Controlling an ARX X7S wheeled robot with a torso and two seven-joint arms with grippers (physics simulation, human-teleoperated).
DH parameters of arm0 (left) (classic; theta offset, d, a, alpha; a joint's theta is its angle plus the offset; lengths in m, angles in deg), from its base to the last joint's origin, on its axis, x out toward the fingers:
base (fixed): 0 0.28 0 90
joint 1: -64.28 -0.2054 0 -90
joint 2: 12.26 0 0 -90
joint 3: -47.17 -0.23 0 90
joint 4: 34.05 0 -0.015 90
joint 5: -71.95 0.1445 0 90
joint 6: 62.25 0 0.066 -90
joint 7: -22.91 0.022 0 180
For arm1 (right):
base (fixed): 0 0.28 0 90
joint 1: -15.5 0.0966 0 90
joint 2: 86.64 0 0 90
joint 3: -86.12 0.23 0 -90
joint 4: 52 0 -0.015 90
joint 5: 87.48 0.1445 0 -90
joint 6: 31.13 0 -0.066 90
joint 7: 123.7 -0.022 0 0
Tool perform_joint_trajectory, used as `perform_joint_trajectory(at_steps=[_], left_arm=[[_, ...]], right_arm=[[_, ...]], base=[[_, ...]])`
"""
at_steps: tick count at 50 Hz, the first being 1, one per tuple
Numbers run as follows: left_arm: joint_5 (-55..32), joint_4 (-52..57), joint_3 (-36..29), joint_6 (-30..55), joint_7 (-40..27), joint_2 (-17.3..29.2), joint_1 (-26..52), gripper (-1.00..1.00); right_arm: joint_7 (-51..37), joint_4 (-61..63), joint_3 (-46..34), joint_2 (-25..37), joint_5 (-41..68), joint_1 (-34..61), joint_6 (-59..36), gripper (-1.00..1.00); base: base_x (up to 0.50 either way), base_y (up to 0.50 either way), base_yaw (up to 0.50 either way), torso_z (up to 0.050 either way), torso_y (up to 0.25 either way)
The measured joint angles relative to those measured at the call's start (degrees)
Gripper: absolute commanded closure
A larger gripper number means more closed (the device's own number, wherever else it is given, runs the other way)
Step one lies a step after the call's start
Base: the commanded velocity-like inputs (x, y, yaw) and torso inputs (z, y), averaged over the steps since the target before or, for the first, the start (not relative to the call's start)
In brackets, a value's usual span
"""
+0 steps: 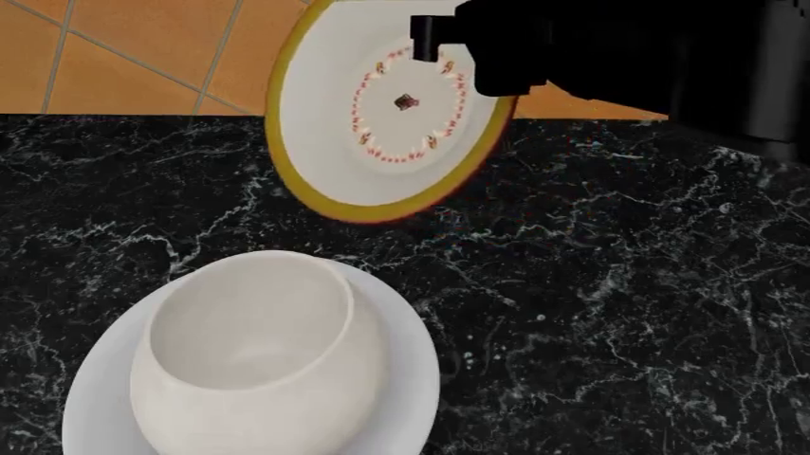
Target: Stack the bowls from largest to smallest.
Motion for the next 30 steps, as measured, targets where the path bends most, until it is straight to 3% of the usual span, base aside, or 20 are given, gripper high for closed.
perform_joint_trajectory(at_steps=[30], left_arm=[[-0.9,1.1,0.9,0.6,-0.7,0.9,-0.2,-1.00]], right_arm=[[10.0,-3.6,-2.3,-7.8,-1.6,-1.0,4.7,1.00]], base=[[0.00,0.00,0.00,0.000,0.000]])
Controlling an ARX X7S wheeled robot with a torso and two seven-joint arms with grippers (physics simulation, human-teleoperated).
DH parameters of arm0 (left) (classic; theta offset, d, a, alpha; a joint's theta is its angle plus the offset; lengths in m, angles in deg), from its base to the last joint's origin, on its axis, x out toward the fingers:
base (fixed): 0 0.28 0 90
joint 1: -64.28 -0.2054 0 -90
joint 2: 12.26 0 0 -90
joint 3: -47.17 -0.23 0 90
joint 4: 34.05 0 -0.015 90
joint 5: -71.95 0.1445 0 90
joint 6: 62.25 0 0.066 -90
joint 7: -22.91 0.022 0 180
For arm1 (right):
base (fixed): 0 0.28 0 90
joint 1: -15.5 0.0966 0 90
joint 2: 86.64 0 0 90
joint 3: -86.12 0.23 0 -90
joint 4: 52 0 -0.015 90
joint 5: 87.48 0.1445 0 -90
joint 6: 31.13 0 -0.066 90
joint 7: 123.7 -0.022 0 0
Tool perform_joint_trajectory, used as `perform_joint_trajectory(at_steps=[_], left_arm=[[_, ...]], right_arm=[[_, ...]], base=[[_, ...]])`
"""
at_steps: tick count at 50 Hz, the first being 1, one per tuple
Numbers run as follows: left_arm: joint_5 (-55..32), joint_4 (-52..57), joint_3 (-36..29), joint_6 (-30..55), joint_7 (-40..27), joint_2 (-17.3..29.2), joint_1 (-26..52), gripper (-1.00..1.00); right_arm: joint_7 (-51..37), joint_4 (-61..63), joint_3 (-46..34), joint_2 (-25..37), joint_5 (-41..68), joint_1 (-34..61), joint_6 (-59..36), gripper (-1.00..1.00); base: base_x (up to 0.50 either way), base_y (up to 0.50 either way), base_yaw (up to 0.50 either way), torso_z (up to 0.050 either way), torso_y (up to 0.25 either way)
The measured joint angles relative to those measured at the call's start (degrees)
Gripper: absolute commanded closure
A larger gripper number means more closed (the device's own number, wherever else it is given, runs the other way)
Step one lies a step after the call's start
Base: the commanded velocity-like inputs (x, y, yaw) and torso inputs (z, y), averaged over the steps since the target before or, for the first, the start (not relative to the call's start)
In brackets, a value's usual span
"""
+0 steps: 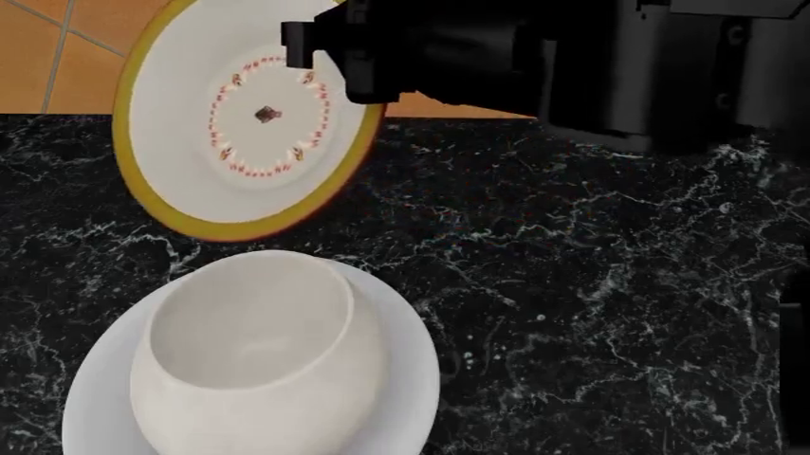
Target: Stack the bowls from largest to smallest.
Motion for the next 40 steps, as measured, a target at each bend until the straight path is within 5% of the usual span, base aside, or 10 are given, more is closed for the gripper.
perform_joint_trajectory(at_steps=[40], left_arm=[[-1.9,2.0,1.3,1.1,-1.3,0.7,-0.1,-1.00]], right_arm=[[-7.0,7.3,2.2,-1.5,9.3,-7.8,0.7,1.00]], base=[[0.00,0.00,0.00,0.000,0.000]])
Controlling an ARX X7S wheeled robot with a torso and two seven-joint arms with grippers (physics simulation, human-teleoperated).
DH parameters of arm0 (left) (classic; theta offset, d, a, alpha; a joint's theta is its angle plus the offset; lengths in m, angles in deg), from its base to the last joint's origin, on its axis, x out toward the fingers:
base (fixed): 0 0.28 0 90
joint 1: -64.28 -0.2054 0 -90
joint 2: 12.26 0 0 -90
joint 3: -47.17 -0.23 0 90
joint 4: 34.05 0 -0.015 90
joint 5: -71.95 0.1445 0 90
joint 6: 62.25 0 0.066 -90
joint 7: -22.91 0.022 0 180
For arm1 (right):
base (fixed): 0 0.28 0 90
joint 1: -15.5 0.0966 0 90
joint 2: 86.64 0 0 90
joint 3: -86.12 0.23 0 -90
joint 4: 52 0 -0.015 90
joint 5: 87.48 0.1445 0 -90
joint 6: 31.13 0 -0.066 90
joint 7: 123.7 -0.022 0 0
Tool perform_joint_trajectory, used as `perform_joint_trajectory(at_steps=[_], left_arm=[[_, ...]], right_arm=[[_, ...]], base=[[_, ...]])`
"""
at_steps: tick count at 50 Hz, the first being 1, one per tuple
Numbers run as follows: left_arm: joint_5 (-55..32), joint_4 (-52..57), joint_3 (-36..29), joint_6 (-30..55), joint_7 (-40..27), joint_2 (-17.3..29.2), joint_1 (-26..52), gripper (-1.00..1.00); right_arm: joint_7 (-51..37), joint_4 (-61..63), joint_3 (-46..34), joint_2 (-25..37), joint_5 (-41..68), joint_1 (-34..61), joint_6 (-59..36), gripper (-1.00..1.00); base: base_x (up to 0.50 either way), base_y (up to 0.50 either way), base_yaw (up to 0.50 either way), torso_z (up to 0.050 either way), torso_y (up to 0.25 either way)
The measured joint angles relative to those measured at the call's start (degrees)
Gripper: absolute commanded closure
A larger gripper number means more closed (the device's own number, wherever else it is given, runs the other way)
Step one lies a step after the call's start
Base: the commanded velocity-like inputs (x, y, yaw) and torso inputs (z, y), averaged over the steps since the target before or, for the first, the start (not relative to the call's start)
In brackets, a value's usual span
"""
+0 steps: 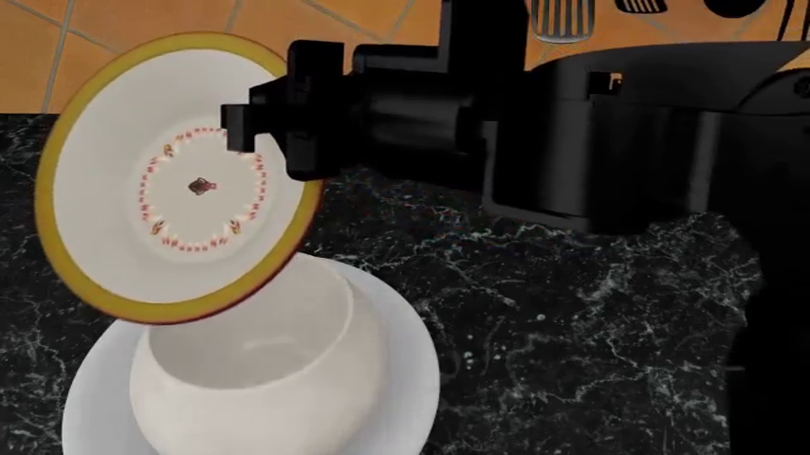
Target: Stack the bowls from largest to smallest.
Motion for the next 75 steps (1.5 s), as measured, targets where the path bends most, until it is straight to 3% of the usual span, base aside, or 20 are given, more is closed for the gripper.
perform_joint_trajectory(at_steps=[75], left_arm=[[-0.2,-0.6,1.3,-2.0,-0.1,0.5,-2.6,-1.00]], right_arm=[[2.4,0.3,-2.8,1.4,-3.9,-9.6,5.4,1.00]], base=[[0.00,0.00,0.00,0.000,0.000]])
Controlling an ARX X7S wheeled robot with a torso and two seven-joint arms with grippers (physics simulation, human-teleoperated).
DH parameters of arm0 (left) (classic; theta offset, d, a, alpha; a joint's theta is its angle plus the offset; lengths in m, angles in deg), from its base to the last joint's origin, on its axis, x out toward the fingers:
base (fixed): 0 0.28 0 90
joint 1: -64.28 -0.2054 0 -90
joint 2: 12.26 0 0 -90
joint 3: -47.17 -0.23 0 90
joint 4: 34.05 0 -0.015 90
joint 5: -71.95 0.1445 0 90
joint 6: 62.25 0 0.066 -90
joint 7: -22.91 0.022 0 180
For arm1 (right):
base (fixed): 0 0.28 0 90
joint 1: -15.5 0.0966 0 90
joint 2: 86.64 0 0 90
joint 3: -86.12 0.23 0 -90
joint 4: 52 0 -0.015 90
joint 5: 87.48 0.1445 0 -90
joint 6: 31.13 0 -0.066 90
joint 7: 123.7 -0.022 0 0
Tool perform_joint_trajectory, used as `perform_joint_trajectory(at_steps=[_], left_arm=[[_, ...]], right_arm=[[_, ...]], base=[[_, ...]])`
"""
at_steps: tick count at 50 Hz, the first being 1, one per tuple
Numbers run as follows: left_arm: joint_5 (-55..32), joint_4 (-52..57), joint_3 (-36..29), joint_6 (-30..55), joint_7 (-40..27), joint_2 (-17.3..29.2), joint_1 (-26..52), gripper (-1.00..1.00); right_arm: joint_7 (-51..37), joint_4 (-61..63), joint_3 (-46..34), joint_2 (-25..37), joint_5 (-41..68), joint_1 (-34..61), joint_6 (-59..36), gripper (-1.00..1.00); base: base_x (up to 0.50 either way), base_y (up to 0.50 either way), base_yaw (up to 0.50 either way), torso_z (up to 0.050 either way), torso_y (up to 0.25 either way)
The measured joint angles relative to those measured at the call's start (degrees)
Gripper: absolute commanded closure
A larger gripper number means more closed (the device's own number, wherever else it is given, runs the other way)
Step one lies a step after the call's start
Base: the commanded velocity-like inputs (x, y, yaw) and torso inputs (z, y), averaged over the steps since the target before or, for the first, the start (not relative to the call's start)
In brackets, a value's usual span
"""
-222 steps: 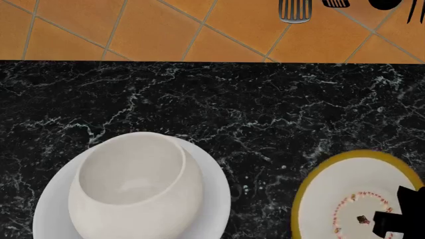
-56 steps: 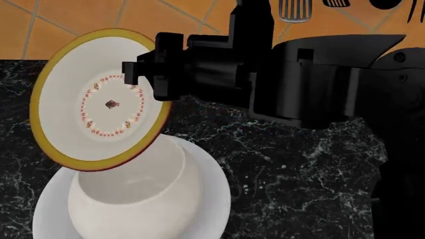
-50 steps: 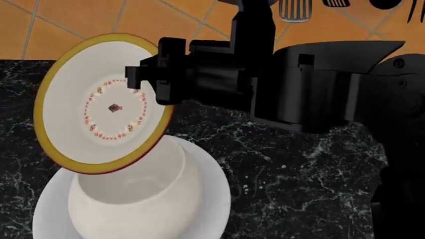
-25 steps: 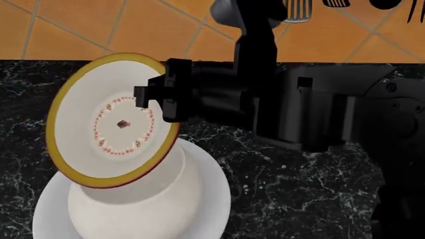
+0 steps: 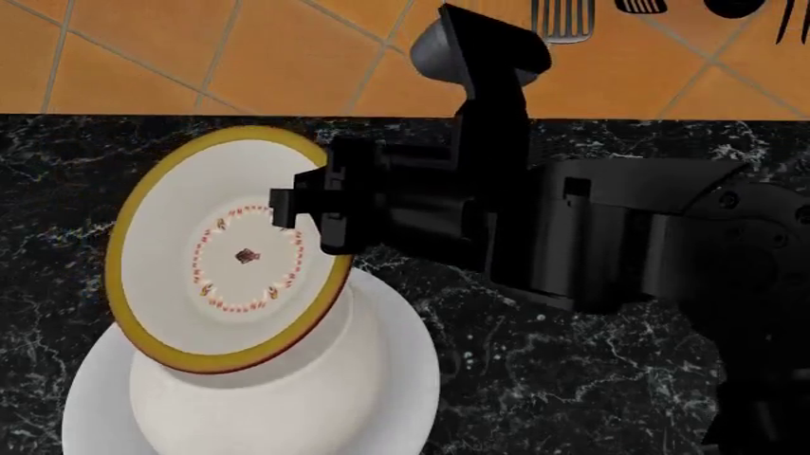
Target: Stack the bowls from largest to smallest.
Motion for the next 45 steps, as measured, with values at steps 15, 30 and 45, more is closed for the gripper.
perform_joint_trajectory(at_steps=[15,30,45], left_arm=[[0.0,0.0,0.0,-0.2,-0.1,0.0,-0.2,-1.00],[0.0,-0.3,0.0,-0.5,0.0,0.1,-0.4,-1.00],[0.1,-0.4,0.0,-0.8,0.0,0.1,-0.6,-1.00]], right_arm=[[0.1,0.9,0.0,0.5,0.2,-2.1,0.9,1.00],[1.7,0.7,-0.3,0.3,-0.2,-3.5,2.1,1.00],[2.9,0.6,-1.0,0.4,-1.0,-3.6,2.3,-1.00]], base=[[0.00,0.00,0.00,0.000,0.000],[0.00,0.00,0.00,0.000,0.001],[0.00,0.00,0.00,0.000,0.000]])
